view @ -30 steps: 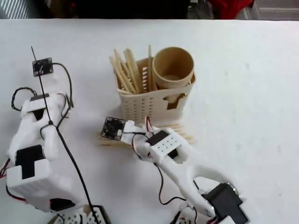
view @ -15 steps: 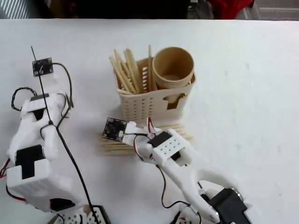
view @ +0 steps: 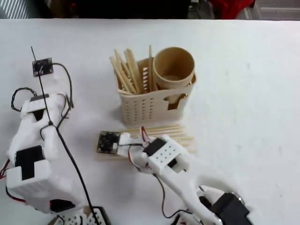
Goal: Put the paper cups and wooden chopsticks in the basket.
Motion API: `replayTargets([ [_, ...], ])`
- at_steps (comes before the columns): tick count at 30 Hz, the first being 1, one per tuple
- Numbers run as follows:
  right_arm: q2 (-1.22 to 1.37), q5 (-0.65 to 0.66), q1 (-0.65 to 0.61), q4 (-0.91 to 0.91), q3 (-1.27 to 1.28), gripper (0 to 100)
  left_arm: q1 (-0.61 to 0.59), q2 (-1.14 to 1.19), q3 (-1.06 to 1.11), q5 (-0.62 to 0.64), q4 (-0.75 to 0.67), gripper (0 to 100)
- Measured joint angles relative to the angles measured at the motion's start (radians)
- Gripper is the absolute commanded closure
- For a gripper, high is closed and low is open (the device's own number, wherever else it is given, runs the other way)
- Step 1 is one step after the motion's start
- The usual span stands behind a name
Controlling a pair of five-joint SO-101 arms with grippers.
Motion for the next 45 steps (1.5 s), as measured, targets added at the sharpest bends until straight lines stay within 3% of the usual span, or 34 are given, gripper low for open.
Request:
replayTargets([
  [8,-0.13,0.0,0.002,0.101,0.012,86.8,0.0,0.0,0.0,0.0,0.0,85],
  [20,0.087,0.034,-0.002,-0.054,-0.005,87.1,0.0,0.0,0.0,0.0,0.0,85],
  [24,0.126,0.035,0.0,-0.037,-0.044,98.1,0.0,0.0,0.0,0.0,0.0,85],
  [31,0.144,0.035,0.002,-0.025,-0.072,98.2,0.0,0.0,0.0,0.0,0.0,85],
  [45,-0.299,-0.006,-0.006,0.104,0.063,97.7,0.0,0.0,0.0,0.0,0.0,85],
])
